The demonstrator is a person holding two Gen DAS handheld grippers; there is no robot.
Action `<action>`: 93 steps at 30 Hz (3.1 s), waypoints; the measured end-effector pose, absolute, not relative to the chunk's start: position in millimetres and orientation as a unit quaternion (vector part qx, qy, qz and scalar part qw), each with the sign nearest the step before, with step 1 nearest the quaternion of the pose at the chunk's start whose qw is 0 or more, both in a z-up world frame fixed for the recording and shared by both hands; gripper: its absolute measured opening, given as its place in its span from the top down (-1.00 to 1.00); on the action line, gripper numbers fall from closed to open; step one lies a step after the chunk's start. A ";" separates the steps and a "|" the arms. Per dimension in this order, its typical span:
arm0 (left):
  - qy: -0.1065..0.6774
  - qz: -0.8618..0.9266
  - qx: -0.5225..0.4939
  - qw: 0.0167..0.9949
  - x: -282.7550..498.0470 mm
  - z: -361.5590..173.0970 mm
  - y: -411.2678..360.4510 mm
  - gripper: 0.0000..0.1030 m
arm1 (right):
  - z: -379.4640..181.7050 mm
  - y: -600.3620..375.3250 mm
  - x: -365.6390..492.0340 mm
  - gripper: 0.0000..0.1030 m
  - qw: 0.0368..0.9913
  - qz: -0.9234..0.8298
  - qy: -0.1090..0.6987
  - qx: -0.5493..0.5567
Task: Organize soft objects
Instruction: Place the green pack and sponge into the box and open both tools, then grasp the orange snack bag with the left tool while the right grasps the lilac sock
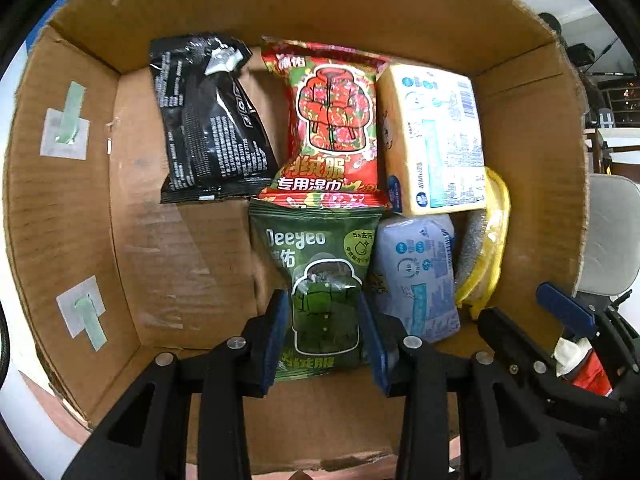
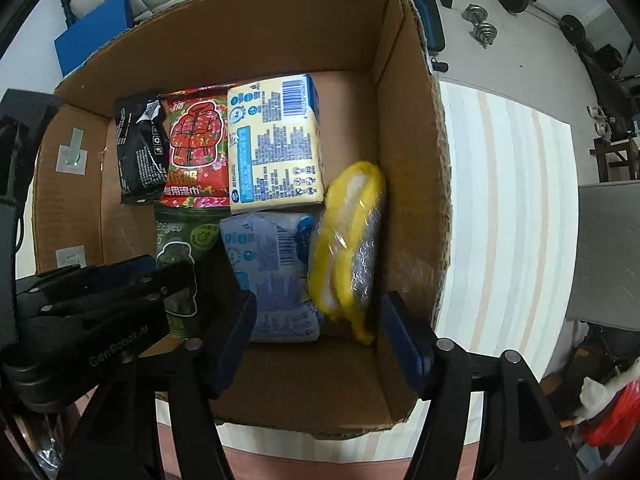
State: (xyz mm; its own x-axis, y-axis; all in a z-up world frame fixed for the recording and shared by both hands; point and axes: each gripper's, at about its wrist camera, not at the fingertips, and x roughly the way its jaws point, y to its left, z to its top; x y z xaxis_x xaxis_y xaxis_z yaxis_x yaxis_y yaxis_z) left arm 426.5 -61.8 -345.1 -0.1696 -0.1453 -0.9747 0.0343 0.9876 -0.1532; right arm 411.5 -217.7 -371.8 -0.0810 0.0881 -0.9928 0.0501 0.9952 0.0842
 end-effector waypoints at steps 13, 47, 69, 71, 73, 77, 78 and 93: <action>0.724 -0.058 -0.027 0.687 412.3 -284.3 -39.8 0.24 | -344.7 -216.8 390.4 -0.61 0.686 0.018 0.724 0.065; 0.687 0.139 -0.026 0.713 208.0 -316.0 116.6 -0.93 | -375.7 -73.7 236.7 -0.92 0.725 0.234 0.644 -0.069; 0.690 0.087 0.001 0.718 235.4 -332.4 92.9 -0.93 | -454.8 -76.2 225.3 0.13 0.679 0.172 0.693 -0.170; 0.694 0.069 0.001 0.717 245.0 -335.9 84.3 -0.93 | -458.2 -104.4 218.7 0.13 0.667 0.154 0.719 -0.121; 0.700 0.047 -0.001 0.713 258.0 -344.0 73.8 -0.93 | -461.8 -127.2 213.5 0.13 0.658 0.139 0.735 -0.079; 0.723 0.020 0.003 0.691 282.0 -372.3 57.3 -0.93 | -466.2 -157.0 208.7 0.12 0.649 0.125 0.750 -0.024; 0.727 0.015 0.002 0.686 285.2 -377.9 55.5 -0.93 | -466.4 -161.1 209.2 0.11 0.647 0.126 0.752 -0.015; 0.754 0.013 -0.041 0.655 232.5 -401.6 38.2 -0.06 | -438.4 -171.0 235.7 -0.44 0.655 0.151 0.740 0.019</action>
State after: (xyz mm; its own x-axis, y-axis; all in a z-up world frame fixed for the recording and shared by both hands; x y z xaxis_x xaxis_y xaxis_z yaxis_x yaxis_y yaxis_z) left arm 232.5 38.2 -401.6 -0.1385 -0.0457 -0.9893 -0.0785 0.9963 -0.0350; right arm 235.7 -171.0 -438.4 -0.1421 0.2260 -0.9637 -0.1702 0.9535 0.2487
